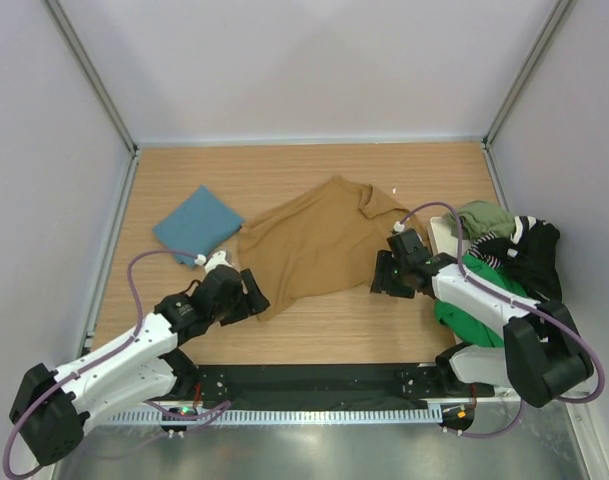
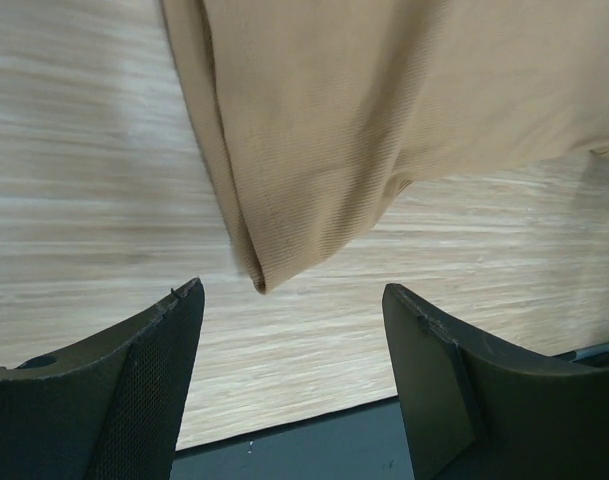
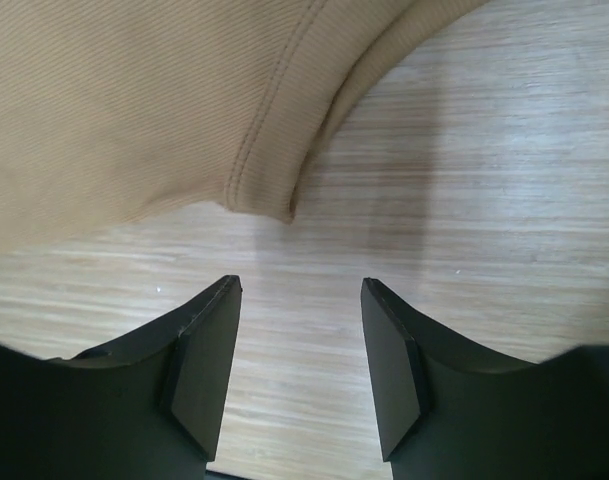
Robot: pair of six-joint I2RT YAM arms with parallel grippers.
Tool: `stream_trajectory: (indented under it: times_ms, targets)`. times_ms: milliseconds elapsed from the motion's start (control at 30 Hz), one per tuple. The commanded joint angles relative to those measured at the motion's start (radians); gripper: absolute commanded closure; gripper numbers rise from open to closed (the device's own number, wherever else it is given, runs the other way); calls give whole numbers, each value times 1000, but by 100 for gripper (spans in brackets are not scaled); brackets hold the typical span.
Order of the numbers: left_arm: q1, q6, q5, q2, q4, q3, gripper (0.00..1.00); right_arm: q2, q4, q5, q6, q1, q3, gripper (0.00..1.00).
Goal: Fold and stack the tank tops
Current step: Flatten the tank top out
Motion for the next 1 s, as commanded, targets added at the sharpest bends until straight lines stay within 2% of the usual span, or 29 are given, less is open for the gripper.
stream_trajectory:
  times_ms: [0, 133, 333, 400, 433, 533, 800, 967]
  targets:
    - [-27, -91, 7, 34, 46, -26, 27, 21, 123, 66, 51, -1, -3, 43]
    - [-46, -133, 17, 82, 89, -48, 28, 88, 188, 64, 45, -3, 18, 46]
    - [-64, -160, 11, 107, 89, -71, 35, 175, 219, 48, 16, -1, 54, 60]
    - [-66, -167, 13, 113, 88, -82, 39, 183, 222, 51, 13, -3, 55, 71]
    - [-66, -167, 16, 116, 89, -83, 41, 183, 228, 50, 10, -1, 54, 81]
    - [-69, -167, 24, 134, 88, -82, 45, 177, 228, 42, -3, -1, 54, 93]
    - [-70, -191, -53, 169, 117, -73, 42, 148, 231, -18, -19, -1, 38, 96]
    - [-70, -180, -55, 272, 147, -25, 44, 130, 191, -1, -55, -1, 37, 99]
